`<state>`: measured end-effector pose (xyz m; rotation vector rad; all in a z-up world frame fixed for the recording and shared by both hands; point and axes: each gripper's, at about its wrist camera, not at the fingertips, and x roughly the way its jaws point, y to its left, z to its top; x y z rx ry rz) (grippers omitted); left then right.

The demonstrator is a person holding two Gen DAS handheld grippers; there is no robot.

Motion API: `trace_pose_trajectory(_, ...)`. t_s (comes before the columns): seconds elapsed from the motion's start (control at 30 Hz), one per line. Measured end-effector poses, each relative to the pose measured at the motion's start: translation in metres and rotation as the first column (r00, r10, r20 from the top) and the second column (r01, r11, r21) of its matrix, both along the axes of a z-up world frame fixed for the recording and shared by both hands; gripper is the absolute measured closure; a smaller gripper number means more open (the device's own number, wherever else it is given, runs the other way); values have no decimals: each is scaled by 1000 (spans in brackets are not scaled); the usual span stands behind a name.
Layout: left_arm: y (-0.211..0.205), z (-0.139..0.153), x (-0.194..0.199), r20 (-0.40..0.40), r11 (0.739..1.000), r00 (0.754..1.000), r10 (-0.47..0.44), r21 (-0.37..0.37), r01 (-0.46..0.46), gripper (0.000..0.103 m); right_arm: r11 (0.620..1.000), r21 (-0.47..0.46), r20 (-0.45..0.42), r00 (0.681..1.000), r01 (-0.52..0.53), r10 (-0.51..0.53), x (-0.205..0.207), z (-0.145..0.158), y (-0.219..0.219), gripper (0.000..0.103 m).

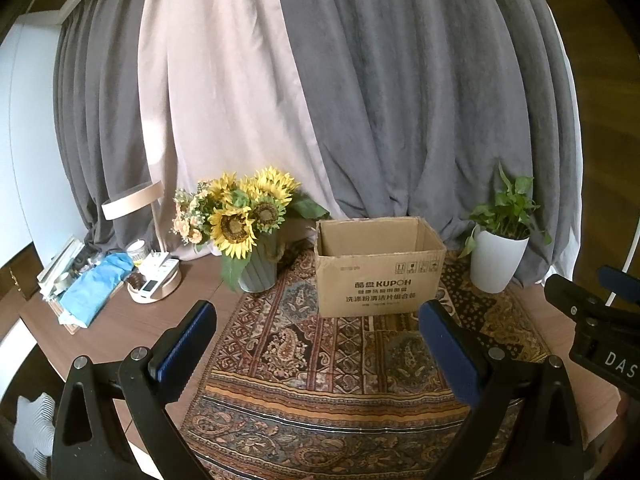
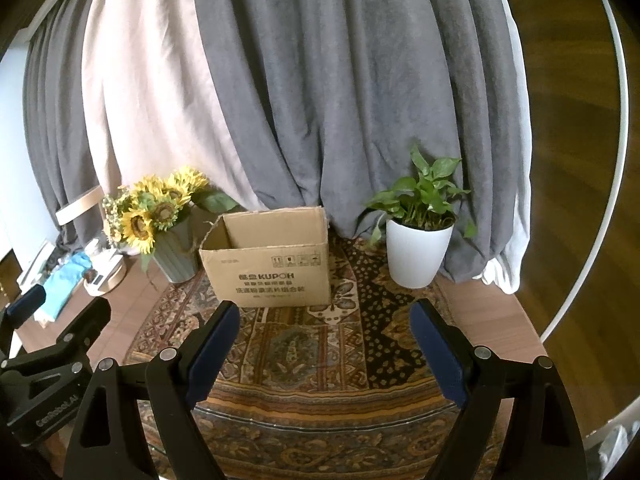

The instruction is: Organize rigid objects

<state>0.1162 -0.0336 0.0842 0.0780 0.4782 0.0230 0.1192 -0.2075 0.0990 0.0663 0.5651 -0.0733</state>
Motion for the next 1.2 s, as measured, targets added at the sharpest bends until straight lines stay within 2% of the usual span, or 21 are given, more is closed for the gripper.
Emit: trace_pose_trajectory(1.2,-5,-2,3,-1,1000,1000,11,-6,-11,0,1000,2,3,1000,-2,2,0,-2,6,15)
